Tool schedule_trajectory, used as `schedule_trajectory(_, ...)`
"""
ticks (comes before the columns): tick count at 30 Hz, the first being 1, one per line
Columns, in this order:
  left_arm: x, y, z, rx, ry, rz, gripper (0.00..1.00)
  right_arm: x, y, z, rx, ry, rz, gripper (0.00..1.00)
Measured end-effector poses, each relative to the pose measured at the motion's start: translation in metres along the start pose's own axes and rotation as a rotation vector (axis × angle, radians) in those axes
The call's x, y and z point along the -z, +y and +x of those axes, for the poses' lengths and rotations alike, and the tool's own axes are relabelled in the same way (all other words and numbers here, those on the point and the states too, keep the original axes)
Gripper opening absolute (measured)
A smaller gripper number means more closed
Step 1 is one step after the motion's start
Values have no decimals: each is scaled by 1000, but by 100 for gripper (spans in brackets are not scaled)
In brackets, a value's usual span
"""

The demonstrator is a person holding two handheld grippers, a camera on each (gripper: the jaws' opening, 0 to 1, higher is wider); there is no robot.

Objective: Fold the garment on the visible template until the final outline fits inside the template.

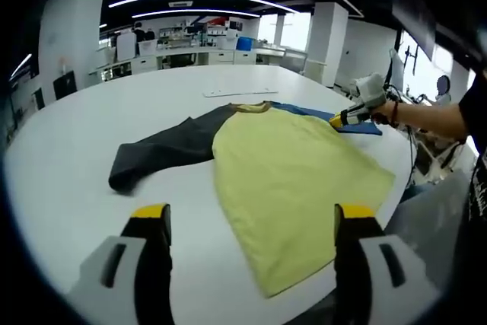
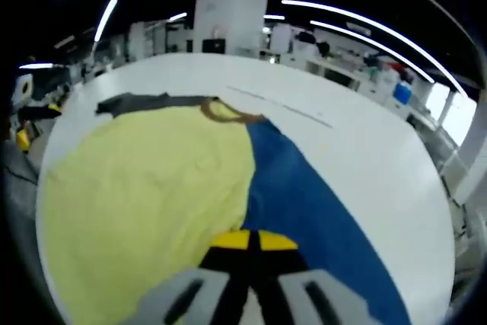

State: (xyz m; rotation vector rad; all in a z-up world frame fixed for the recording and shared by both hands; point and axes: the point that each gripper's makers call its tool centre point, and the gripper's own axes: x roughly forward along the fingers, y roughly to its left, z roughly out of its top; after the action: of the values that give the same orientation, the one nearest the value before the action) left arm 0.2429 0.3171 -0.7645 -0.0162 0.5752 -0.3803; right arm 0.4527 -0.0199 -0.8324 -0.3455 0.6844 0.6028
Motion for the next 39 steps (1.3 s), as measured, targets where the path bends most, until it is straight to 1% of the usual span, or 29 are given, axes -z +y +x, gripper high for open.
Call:
schedule_trajectory(4, 0, -1, 0, 1, 0, 2, 86, 0, -12, -3, 37, -1, 45, 0)
schedule_trajectory(7, 0, -2, 0, 3, 0, 4, 86, -2, -13, -4, 43, -9, 70, 0)
schedule_trajectory(9, 0, -2, 0, 2, 0, 3, 86, 0, -16, 1, 46, -6, 73, 0)
schedule_trajectory(11, -1, -2, 0, 1, -2, 3, 86, 2, -16, 1, 52, -1, 78, 0)
schedule_trajectory(14, -1, -2, -1, -1, -1, 5, 86, -1, -13, -2, 53, 5, 87, 0)
schedule_trajectory(18, -2, 0, -2, -4, -6, 2, 87, 3, -17, 3, 50, 5, 104, 0)
schedule_trajectory(20, -4, -1, -2, -1, -18, -5, 88, 3, -15, -4, 52, 0, 120, 0)
schedule_trajectory(23, -6, -2, -2, 9, -29, -14, 93, 5, -23, -10, 77, 5, 143, 8)
schedule_trajectory(27, -7, -7, -1, 15, -23, 13, 96, 13, -36, -18, 100, 21, 190, 23)
schedule_trajectory(30, -7, -10, -1, 22, -16, 21, 97, 18, -38, -29, 123, 28, 213, 33)
schedule_trajectory(32, -7, -10, 0, 25, -14, 22, 98, 23, -40, -36, 132, 29, 229, 36)
schedule_trajectory(35, -7, -12, 0, 28, -12, 26, 99, 30, -51, -45, 156, 32, 253, 38)
schedule_trajectory(38, -7, -12, 0, 31, -13, 29, 99, 40, -59, -56, 192, 37, 287, 41)
schedule_trajectory(39, -8, -12, 0, 31, -13, 29, 99, 46, -65, -63, 215, 42, 315, 41)
